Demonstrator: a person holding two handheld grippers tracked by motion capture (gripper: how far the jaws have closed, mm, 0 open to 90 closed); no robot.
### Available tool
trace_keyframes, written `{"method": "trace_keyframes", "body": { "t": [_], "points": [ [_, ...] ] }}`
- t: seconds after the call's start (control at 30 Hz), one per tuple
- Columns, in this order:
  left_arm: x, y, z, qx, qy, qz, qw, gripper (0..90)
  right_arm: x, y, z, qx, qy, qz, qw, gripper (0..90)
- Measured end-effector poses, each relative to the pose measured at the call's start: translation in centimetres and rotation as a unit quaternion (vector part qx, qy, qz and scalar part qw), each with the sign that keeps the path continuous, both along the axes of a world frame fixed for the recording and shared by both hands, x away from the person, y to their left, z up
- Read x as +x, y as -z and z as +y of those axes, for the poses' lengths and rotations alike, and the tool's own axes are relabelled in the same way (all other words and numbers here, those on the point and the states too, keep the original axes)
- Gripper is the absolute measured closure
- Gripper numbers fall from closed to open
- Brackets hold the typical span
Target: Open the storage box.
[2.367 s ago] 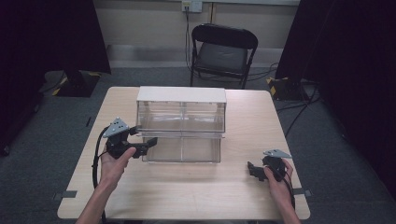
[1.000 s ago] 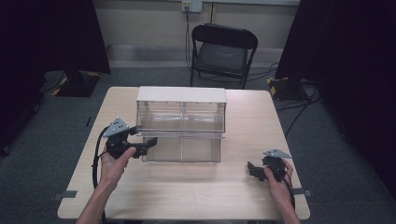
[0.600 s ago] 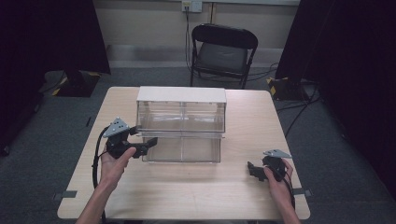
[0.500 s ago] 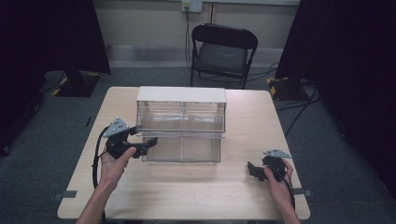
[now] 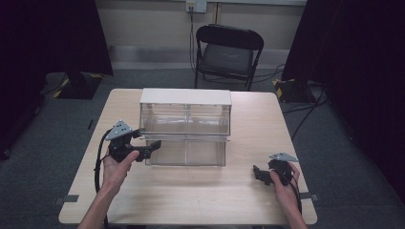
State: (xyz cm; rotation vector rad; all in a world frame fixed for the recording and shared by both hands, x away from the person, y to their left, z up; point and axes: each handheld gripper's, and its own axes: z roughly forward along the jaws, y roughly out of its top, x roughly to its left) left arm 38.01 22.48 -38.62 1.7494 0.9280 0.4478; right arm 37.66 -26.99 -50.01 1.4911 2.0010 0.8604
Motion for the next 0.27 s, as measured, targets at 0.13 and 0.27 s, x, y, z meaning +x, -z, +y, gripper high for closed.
{"method": "trace_keyframes", "body": {
  "t": [0.13,0.27],
  "points": [
    [0.0,0.0,0.0,-0.001,0.0,0.0,1.0,16.1,0.0,0.0,0.0,0.0,0.0,0.0,1.0,12.2],
    [0.02,0.02,0.01,-0.001,0.001,-0.001,1.0,16.0,0.0,0.0,0.0,0.0,0.0,0.0,1.0,12.2]
  ]
}}
